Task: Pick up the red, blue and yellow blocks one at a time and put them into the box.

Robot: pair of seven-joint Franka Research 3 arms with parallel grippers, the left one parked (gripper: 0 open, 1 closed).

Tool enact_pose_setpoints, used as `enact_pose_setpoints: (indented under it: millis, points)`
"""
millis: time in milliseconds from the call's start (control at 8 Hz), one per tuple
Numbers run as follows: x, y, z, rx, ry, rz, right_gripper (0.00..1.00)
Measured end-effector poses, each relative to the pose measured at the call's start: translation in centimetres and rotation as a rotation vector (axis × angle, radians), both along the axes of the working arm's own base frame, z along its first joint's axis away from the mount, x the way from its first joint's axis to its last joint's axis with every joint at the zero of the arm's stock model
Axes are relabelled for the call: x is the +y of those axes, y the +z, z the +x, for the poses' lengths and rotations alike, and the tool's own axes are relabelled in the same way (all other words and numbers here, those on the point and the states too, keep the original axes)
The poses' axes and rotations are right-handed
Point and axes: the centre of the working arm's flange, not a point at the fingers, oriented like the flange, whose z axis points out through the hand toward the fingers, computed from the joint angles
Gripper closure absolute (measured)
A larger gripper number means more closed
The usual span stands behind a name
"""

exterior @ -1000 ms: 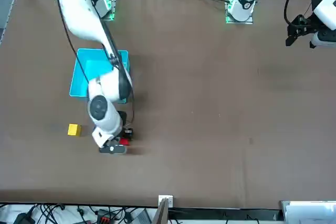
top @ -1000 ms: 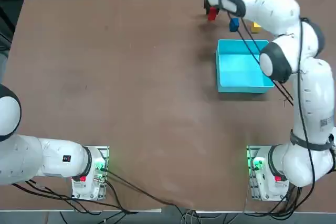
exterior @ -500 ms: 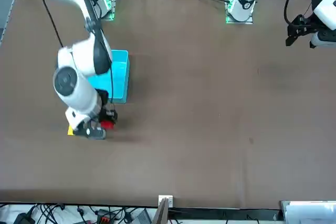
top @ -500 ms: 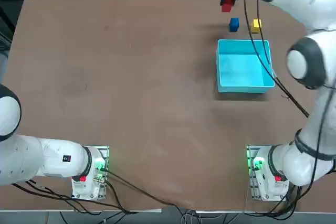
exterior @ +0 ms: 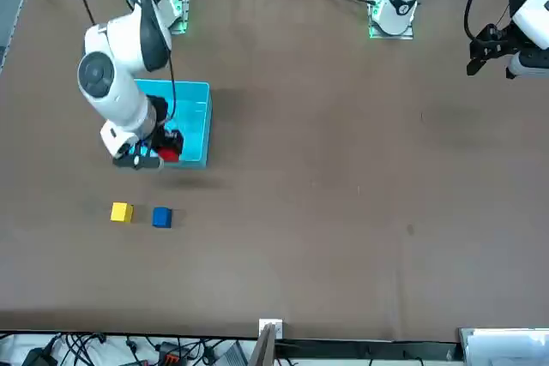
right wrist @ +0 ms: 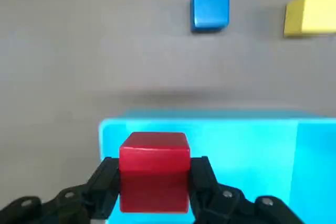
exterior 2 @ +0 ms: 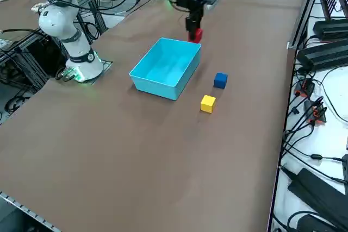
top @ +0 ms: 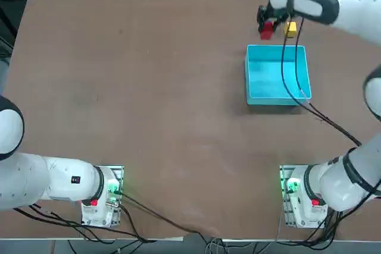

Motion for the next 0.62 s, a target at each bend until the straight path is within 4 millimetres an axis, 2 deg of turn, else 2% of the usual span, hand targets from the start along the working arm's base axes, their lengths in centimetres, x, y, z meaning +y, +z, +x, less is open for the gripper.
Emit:
enact_pose_setpoints:
  millis: [250, 375, 625]
  points:
    - [-1.0, -2.3, -4.9, 0.002, 0.012, 0.009, 0.3]
    - [-0.9, -3.3, -6.8, 0.012, 0.025, 0.007, 0.3]
    - [-0.3, -5.3, -9.1, 0.028, 0.052, 0.002, 0.3]
